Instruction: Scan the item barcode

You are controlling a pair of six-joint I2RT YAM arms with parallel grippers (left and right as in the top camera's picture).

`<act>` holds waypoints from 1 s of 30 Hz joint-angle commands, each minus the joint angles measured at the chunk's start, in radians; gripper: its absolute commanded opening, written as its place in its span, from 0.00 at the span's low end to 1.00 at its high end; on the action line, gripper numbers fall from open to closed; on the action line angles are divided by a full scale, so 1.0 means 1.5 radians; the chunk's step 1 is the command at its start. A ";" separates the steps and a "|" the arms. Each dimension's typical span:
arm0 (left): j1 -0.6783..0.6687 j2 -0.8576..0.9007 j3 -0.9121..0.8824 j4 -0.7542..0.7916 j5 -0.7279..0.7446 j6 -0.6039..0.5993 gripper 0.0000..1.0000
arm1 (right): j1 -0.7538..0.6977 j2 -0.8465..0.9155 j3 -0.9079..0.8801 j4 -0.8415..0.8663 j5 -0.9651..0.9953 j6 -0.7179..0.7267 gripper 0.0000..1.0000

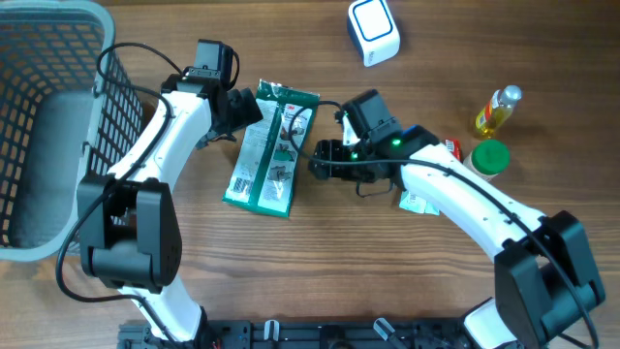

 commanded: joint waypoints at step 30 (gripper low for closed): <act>0.001 0.005 -0.115 0.087 0.064 0.039 0.04 | 0.009 0.132 -0.020 0.055 0.078 -0.001 0.27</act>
